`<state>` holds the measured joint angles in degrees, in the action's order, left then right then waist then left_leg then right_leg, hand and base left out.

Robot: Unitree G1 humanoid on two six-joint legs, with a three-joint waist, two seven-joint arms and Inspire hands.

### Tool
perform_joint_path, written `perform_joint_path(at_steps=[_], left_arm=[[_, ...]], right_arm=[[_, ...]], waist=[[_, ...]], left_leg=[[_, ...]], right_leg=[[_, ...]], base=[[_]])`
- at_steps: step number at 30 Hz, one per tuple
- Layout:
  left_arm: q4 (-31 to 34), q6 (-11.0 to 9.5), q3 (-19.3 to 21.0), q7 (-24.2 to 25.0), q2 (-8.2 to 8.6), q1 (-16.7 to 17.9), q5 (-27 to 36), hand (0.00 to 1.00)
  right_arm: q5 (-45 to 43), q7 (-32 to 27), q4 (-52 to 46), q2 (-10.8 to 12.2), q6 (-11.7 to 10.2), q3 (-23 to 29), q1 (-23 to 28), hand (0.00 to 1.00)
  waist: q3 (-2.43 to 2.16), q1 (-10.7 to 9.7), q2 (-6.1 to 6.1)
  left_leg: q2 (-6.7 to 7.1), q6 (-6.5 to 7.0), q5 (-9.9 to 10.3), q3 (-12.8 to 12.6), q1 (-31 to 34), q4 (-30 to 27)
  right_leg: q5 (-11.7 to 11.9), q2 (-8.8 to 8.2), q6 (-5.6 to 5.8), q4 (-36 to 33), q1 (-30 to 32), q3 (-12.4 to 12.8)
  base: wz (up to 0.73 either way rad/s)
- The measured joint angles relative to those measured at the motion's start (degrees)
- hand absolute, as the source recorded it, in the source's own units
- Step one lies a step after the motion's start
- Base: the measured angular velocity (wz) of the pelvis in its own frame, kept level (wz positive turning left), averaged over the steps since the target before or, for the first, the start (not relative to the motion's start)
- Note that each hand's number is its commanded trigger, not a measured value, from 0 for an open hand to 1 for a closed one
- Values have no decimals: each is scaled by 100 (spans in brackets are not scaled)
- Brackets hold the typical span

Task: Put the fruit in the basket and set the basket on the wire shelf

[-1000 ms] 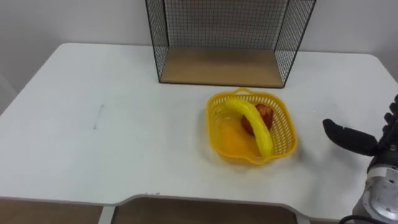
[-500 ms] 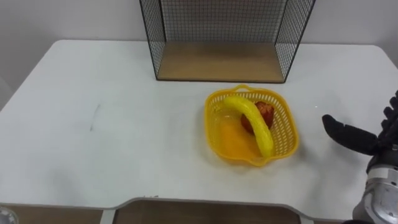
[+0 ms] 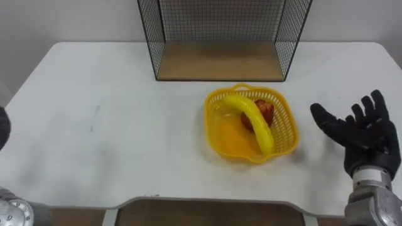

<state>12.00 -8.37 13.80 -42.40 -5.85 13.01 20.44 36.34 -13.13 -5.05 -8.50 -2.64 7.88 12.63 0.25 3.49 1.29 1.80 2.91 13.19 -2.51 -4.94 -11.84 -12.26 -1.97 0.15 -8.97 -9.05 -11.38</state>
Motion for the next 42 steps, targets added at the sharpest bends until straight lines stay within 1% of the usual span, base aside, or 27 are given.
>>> perform_joint_path(at_steps=[1,3,4,6,9,10,13,14,16,18,21,24,27,33,37,40,42], left_arm=[[0,0,-36,89,0,-6,66,0],[2,-2,-187,458,0,-22,364,0],[2,-1,-226,558,0,-42,428,0],[1,2,-437,891,1,-136,702,0],[1,40,-664,1381,3,-174,1023,0],[-1,45,-701,1458,3,-173,1058,0],[-35,102,-899,1953,11,-174,1120,0],[-41,110,-940,2021,11,-174,1153,0],[-199,151,-1041,2302,29,-192,1153,0],[-353,220,-1061,2450,64,-199,1155,0],[-550,324,-1104,2659,104,-202,1155,0],[-590,367,-1180,2870,137,-202,1154,0],[-602,434,-1208,3021,205,-203,1154,0],[-602,476,-1300,3211,206,-203,1159,0],[-602,490,-1340,3357,206,-205,1159,0],[-632,552,-1444,3461,217,-205,1235,0],[-701,585,-1602,3528,217,-203,1393,0]], right_arm=[[29,49,0,4,0,-34,1,0],[151,227,16,9,-5,-153,0,0],[163,273,41,10,-24,-176,0,0],[237,421,189,15,-38,-258,-30,0],[346,611,291,15,-38,-359,-57,0],[384,646,306,15,-38,-384,-57,0],[470,857,445,37,-36,-494,-98,0],[490,878,448,39,-33,-506,-98,0],[436,982,448,82,-32,-564,-147,0],[384,1070,476,159,-32,-599,-197,0],[380,1178,645,163,-32,-677,-335,0],[151,1243,698,214,-31,-674,-364,0],[113,1332,698,283,-31,-676,-368,0],[139,1326,718,378,-30,-689,-373,0],[149,1320,886,392,-30,-787,-385,0],[160,1317,926,395,-11,-788,-385,0],[161,1318,965,395,-8,-816,-388,0]], waist=[[2,-2,-15],[-1,-13,-76],[5,-19,-98],[18,-19,-173],[17,-18,-179],[18,-20,-179],[23,-46,-185],[24,-46,-183],[31,-91,-172],[31,-141,-173],[37,-183,-187],[55,-194,-223],[54,-217,-227],[55,-289,-232],[56,-341,-238],[58,-347,-241],[65,-341,-252]], left_leg=[[0,0,0,-13,-6,-2],[-2,0,0,-15,-31,0],[-2,0,0,-14,-36,1],[-2,0,0,-23,-53,11],[-1,0,0,-44,-61,19],[-1,0,0,-41,-63,19],[-4,0,0,-45,-44,23],[-4,0,0,-45,-39,23],[-5,1,-1,-45,-10,12],[-7,0,-1,-62,0,11],[-7,0,-2,-64,-23,15],[-7,0,-2,-67,-23,21],[-7,0,-2,-64,-24,21],[-11,0,-1,-65,-27,17],[-11,0,-1,-56,-33,16],[-10,0,-1,-63,-36,17],[-10,0,-1,-66,-39,17]], right_leg=[[0,0,0,0,-1,11],[0,-1,0,11,-19,16],[0,-1,0,12,-24,16],[0,0,1,21,-45,14],[9,-6,12,23,-45,14],[10,-7,13,25,-44,14],[10,-4,13,28,1,20],[10,-4,13,28,1,20],[11,-3,12,25,10,24],[11,-2,12,25,12,36],[11,1,12,24,2,42],[11,0,12,25,4,42],[11,-1,12,25,2,38],[11,3,12,25,-6,28],[11,2,12,25,-6,34],[11,0,12,24,-2,55],[11,2,12,24,-4,66]], base=[[-6],[-6],[0],[0],[-2],[-3],[0],[0],[0],[0],[-1],[0],[0],[0],[0],[0],[0]])
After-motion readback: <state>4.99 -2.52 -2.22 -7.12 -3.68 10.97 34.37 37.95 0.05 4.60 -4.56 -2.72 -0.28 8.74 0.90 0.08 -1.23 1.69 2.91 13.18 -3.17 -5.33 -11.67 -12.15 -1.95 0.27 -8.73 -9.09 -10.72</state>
